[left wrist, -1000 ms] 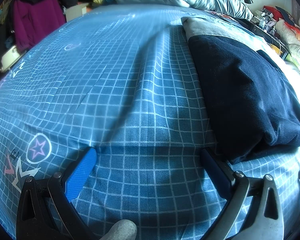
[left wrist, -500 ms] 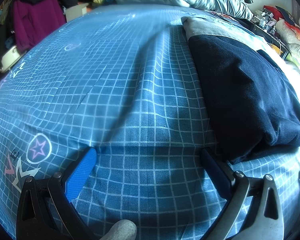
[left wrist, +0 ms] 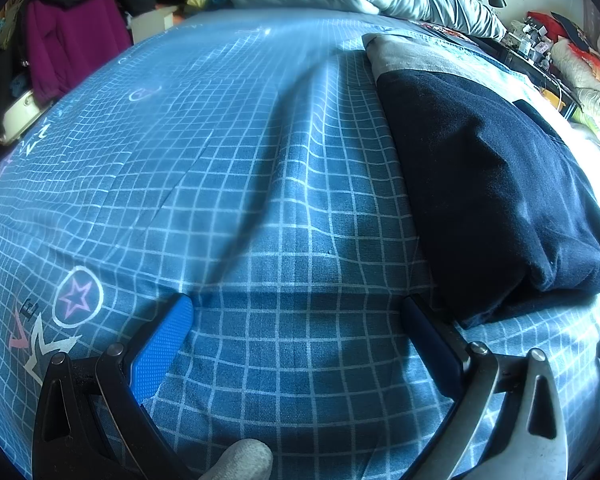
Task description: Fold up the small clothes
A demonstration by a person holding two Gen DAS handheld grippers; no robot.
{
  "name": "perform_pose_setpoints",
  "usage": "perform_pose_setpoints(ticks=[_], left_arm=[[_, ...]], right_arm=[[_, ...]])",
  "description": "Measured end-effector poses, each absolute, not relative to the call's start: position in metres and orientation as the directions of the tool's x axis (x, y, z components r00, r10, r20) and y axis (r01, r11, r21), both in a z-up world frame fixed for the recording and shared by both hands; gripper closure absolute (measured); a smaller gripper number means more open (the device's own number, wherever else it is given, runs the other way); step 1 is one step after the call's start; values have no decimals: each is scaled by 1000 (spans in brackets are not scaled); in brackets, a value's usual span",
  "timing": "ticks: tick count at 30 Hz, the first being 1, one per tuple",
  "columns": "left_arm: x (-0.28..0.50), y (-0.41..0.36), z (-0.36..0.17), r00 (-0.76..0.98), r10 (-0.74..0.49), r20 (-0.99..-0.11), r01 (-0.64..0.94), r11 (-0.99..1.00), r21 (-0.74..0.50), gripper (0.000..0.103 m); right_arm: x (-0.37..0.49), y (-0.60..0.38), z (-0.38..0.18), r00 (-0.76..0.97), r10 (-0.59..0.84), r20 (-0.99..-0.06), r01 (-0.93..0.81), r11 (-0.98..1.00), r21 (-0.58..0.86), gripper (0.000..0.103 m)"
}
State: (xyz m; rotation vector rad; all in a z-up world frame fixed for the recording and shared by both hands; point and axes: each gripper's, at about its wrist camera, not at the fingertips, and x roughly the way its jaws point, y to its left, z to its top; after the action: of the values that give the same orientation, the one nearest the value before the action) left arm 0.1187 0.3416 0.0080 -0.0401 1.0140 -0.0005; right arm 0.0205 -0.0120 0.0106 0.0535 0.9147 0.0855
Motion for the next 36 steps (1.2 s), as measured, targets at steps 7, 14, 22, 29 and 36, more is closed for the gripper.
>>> perform_pose_setpoints(ticks=[7, 14, 22, 29, 36], left_arm=[[119, 342, 8, 529, -19, -849, -18, 999, -34, 0], [119, 342, 8, 528, -19, -849, -18, 999, -34, 0], [119, 342, 8, 528, -19, -849, -18, 999, -34, 0], [119, 342, 8, 528, -19, -849, -18, 999, -33, 0], [119, 342, 8, 528, -19, -849, -18, 999, -33, 0]], right_arm=[[21, -12, 10, 607, 97, -789, -51, 995, 83, 0], [21, -12, 10, 607, 97, -789, -52, 995, 83, 0], [21, -12, 10, 607, 98, -789, -52, 995, 84, 0], [21, -13, 10, 607, 98, -789, -53, 995, 84, 0], [21, -14, 10, 607, 100, -789, -53, 995, 85, 0]])
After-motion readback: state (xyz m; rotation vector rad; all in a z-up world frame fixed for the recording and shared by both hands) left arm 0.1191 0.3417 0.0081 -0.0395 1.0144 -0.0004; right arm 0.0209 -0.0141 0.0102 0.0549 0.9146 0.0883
